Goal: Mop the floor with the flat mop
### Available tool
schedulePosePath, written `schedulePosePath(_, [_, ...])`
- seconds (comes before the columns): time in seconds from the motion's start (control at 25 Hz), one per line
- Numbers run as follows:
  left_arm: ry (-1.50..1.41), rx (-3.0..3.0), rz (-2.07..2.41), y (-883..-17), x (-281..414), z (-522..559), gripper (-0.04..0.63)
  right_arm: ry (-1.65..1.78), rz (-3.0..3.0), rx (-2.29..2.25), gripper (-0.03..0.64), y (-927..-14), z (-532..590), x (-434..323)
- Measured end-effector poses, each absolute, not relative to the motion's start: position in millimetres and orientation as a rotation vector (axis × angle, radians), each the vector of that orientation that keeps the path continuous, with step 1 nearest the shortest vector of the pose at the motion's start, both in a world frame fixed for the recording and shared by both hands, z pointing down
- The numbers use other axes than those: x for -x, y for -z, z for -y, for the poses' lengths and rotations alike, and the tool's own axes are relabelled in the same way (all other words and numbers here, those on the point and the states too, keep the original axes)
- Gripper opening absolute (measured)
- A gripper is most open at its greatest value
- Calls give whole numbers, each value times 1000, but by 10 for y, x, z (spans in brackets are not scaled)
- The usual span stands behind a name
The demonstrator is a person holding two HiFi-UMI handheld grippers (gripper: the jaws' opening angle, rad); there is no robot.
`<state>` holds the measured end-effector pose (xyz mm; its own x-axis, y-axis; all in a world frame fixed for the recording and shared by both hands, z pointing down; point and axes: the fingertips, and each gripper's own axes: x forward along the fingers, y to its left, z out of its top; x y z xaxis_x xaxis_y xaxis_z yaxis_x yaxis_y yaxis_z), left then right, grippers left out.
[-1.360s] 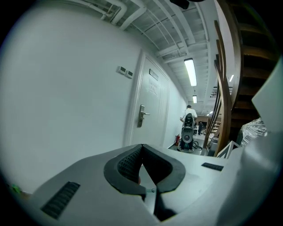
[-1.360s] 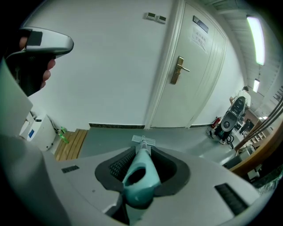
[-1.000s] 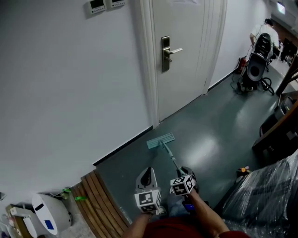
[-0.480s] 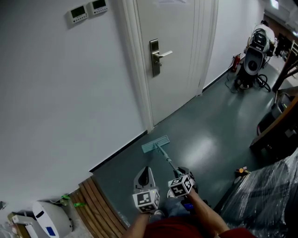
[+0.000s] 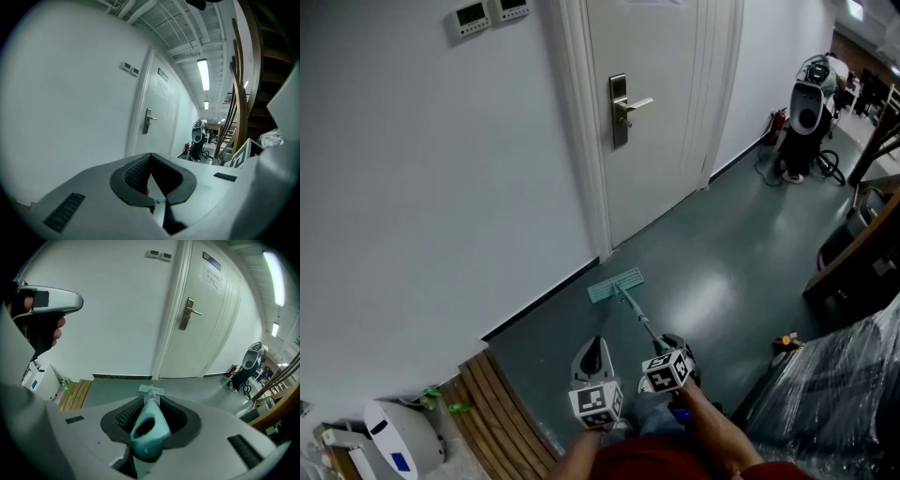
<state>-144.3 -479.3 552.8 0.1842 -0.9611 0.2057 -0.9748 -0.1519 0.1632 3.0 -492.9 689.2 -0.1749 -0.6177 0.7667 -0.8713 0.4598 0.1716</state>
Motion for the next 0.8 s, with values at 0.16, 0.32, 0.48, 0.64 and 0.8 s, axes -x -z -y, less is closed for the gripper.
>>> schedulePosePath(0.16, [-60,-2194,1849,-5566,1559,4641,14,-402,1877,-1252,117,-6912,4815,29])
schedulePosePath(0.32, [-57,-2187,1853,-5517,1646,4427,14,-410,1867,-1264,117,-6914,4644,62])
schedulePosePath(0.48, [-67,-2186,1851,-5565,1766,4196,14,-387,1854,-1265,117,-6920,4485,136])
schedulePosePath(0.64, [-79,-2181,1856,-5643,1846,3953,14,-354,1847,-1240,117,-6944,4307,173])
schedulePosePath(0.8, [-60,-2166,1865,-5632,1834,3797,14,-367,1846,-1244,117,-6918,4169,121])
